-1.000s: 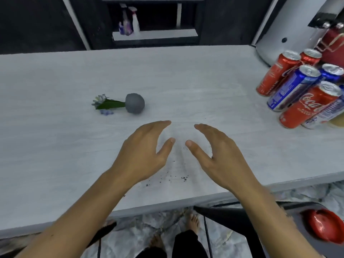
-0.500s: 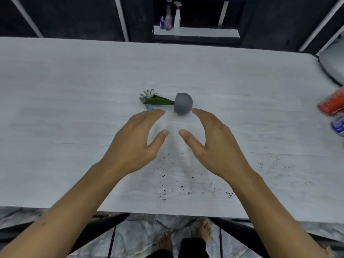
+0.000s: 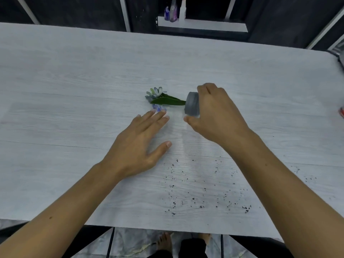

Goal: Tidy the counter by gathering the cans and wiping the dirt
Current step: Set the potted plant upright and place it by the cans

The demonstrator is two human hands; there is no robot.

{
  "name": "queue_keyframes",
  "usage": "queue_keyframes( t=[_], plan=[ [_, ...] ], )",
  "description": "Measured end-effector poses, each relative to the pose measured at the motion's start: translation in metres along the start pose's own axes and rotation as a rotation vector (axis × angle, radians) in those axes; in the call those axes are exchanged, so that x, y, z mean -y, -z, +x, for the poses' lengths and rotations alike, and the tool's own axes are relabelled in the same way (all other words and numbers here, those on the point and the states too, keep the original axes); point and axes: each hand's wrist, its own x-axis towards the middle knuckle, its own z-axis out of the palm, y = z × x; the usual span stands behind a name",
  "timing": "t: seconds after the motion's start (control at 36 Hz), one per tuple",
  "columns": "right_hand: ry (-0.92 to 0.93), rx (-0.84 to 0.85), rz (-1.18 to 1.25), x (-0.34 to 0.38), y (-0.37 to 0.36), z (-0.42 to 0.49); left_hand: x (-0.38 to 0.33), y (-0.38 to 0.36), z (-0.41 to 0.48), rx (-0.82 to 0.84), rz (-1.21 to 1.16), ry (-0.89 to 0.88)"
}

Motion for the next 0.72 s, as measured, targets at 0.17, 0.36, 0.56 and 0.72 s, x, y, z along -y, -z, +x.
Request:
queue_keyframes(
  t=[0.17,0.36,0.56,0.72],
  plan=[
    [0.007,0.040,-0.107,0.005,-0.001,0.020,0.010,-0.008,0.003,0.068,0.046,-0.047],
    [-0.010,0.076,-0.090,0.007,-0.004,0.031,0.016,-0.013,0.005,0.105,0.113,-0.066],
    [-0.032,0.025,-0.052,0.005,-0.010,0.031,0.020,-0.017,0.005,0.117,0.149,-0.085],
    [-0.047,-0.072,0.103,-0.008,-0.019,0.023,0.021,-0.018,0.005,0.116,0.138,-0.089]
  ],
)
